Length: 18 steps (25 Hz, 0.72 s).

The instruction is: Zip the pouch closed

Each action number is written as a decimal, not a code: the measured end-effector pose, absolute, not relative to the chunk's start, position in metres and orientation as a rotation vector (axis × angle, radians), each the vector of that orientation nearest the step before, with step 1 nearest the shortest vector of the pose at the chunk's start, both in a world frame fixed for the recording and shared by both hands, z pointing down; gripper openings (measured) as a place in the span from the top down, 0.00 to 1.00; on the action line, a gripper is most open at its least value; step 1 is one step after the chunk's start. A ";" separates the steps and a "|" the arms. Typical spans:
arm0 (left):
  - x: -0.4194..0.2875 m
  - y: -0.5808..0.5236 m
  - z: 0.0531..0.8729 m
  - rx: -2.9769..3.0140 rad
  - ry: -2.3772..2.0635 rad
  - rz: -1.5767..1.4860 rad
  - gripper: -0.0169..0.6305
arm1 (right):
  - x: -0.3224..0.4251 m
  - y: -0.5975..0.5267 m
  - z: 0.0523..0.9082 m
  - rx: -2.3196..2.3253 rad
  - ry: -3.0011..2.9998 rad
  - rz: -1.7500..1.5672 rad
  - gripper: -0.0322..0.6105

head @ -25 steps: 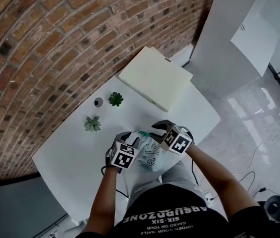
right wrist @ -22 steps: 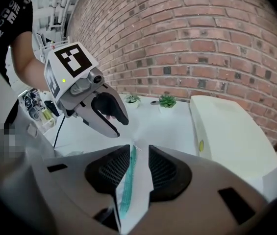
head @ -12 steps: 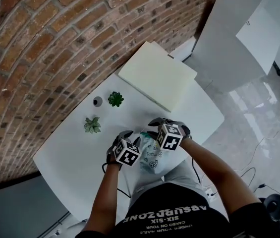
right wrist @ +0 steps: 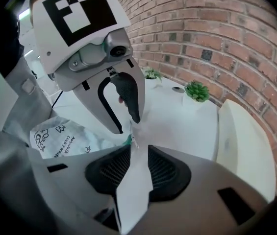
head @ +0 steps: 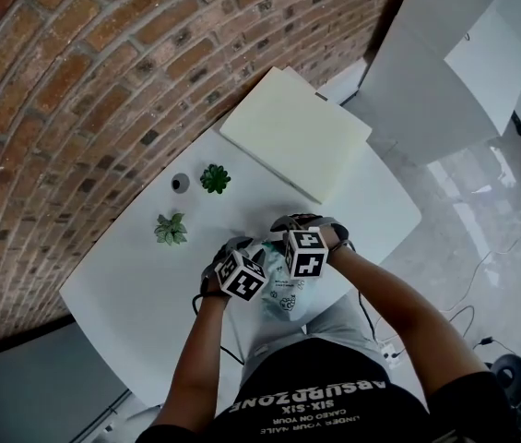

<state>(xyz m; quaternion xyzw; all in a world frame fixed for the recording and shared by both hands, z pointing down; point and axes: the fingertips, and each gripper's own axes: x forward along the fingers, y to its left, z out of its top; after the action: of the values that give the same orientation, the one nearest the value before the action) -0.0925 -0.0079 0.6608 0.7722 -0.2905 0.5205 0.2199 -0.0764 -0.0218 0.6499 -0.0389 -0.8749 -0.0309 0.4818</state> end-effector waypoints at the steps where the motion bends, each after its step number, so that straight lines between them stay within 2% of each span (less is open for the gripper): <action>1: -0.092 -0.008 0.662 2.138 -0.796 1.444 0.77 | -0.077 -0.022 0.652 -0.101 -2.124 -0.093 0.78; 6: -0.091 -0.008 0.666 2.149 -0.750 1.492 0.80 | -0.083 -0.020 0.656 -0.138 -2.099 -0.141 0.80; 8: -0.092 -0.007 0.669 2.145 -0.737 1.511 0.89 | -0.085 -0.020 0.660 -0.157 -2.085 -0.155 0.81; 18: -0.092 -0.004 0.677 2.141 -0.686 1.534 0.90 | -0.088 -0.016 0.671 -0.331 -1.988 -0.309 0.83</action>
<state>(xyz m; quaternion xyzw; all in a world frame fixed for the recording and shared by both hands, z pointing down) -0.0924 -0.0045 0.6772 0.7694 -0.2466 0.5511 0.2083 -0.0879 -0.0156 0.6715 -0.1384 -0.8304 -0.1289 0.5240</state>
